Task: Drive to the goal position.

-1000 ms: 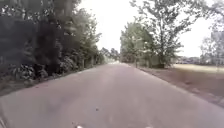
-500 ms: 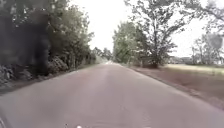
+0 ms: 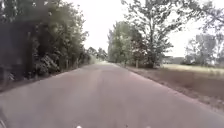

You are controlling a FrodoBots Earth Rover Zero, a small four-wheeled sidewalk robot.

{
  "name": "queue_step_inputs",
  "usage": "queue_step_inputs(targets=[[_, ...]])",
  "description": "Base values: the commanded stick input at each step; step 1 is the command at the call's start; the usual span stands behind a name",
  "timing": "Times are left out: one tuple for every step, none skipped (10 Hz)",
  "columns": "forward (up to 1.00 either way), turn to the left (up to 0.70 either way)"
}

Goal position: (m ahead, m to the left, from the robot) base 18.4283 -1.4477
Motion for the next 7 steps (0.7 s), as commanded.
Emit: queue_step_inputs(targets=[[1.00,-0.02],[1.00,-0.02],[1.00,-0.01],[1.00,-0.02],[1.00,-0.06],[1.00,-0.10],[1.00,-0.15]])
